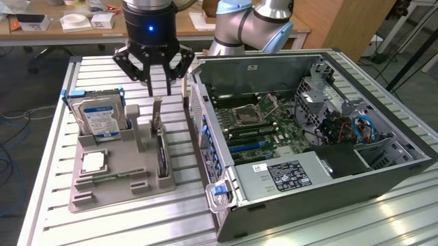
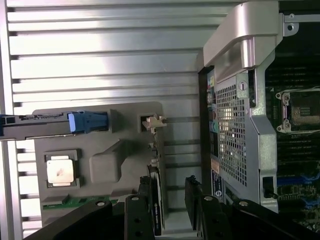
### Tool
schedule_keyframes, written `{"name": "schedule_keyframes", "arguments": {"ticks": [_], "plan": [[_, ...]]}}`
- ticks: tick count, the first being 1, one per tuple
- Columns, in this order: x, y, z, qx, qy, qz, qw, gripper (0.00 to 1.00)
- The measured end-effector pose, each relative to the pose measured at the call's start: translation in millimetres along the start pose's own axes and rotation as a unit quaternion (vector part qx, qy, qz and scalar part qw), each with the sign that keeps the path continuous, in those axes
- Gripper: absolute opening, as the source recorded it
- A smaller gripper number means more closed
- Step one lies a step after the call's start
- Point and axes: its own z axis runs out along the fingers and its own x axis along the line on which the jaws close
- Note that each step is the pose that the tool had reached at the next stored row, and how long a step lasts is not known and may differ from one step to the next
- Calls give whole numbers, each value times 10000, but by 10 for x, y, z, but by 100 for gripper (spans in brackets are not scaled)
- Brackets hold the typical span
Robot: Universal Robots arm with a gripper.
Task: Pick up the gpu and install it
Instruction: 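Pick up the gpu and move the gpu toward the slot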
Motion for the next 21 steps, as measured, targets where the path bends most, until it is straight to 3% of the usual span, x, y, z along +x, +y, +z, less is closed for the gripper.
{"name": "schedule_keyframes", "arguments": {"ticks": [21], "plan": [[9, -10, 215, 1, -2, 0, 10000, 42]]}}
